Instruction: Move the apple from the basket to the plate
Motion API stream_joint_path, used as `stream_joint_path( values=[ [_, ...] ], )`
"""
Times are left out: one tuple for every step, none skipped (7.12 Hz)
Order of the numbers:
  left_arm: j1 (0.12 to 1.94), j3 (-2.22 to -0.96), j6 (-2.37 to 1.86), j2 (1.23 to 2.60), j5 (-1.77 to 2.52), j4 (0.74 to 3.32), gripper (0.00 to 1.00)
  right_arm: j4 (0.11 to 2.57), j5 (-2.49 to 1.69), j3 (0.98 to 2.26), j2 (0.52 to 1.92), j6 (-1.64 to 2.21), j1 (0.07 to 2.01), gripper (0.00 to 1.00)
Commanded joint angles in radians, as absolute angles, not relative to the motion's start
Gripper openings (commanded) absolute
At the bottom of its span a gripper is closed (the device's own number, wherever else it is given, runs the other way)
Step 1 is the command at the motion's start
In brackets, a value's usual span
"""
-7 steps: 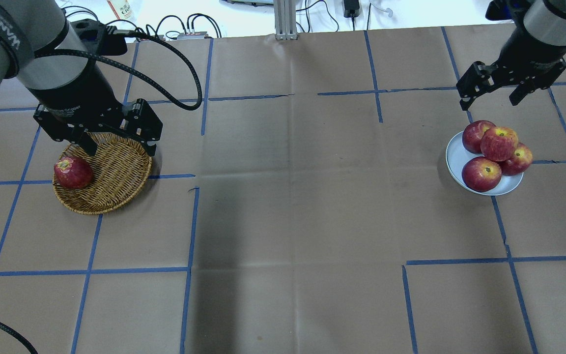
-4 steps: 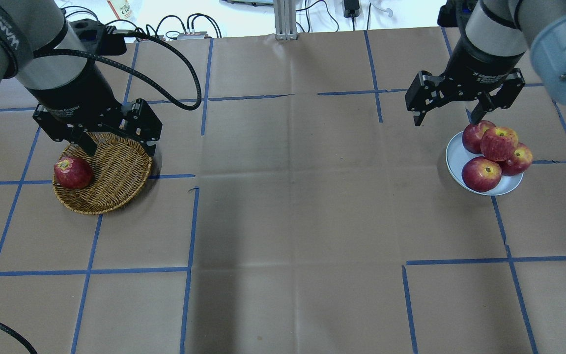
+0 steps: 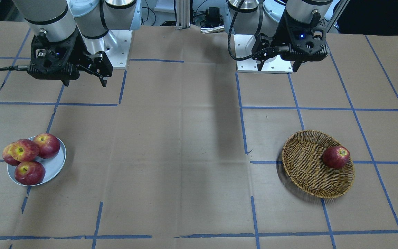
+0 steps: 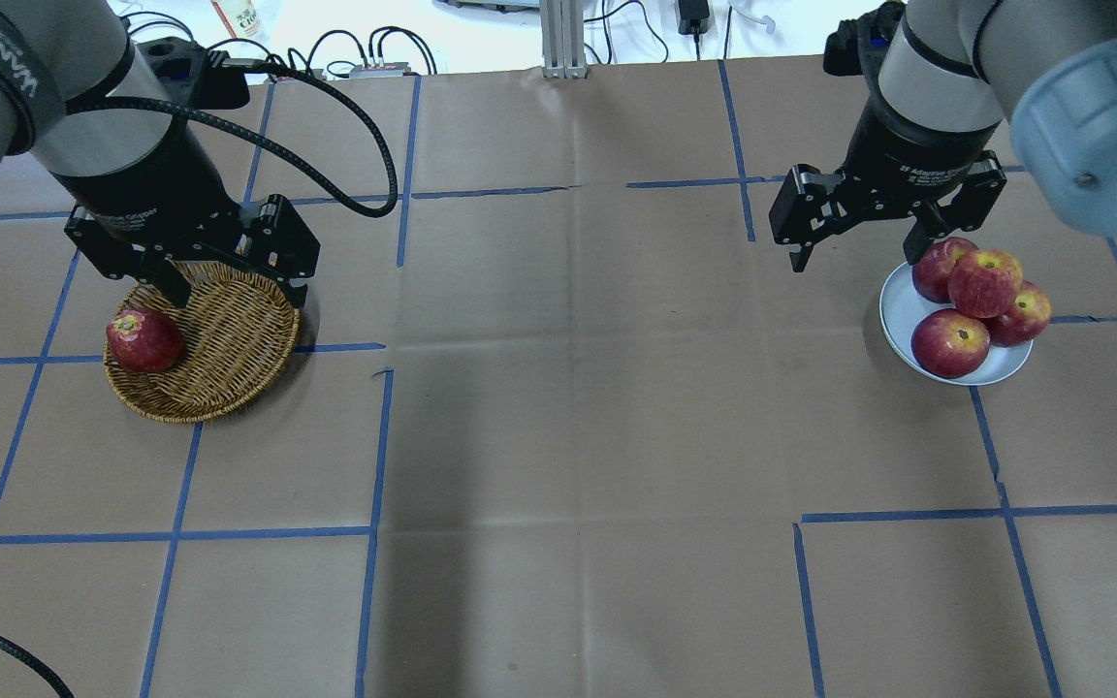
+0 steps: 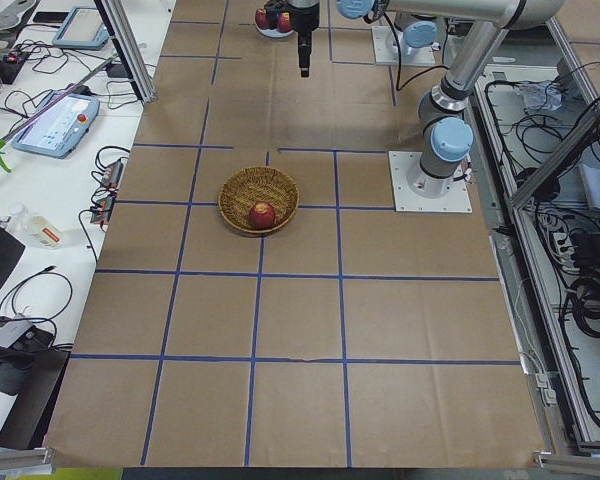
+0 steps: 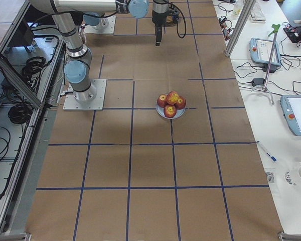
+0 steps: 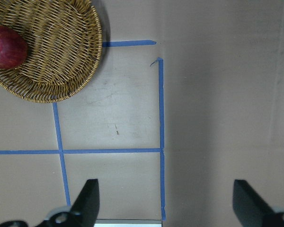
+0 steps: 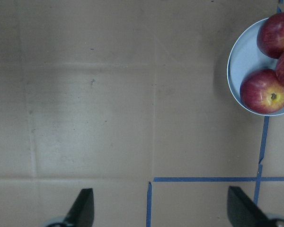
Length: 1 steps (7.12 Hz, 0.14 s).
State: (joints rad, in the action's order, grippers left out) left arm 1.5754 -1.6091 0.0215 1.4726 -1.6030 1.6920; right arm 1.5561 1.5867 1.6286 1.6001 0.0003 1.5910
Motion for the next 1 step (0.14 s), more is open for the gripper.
stream_joint_path(
  values=[
    [1.575, -1.609, 0.021, 1.473, -1.603, 1.692, 0.99, 1.557, 1.588, 1.629, 1.600, -0.006, 1.592, 1.00]
  ],
)
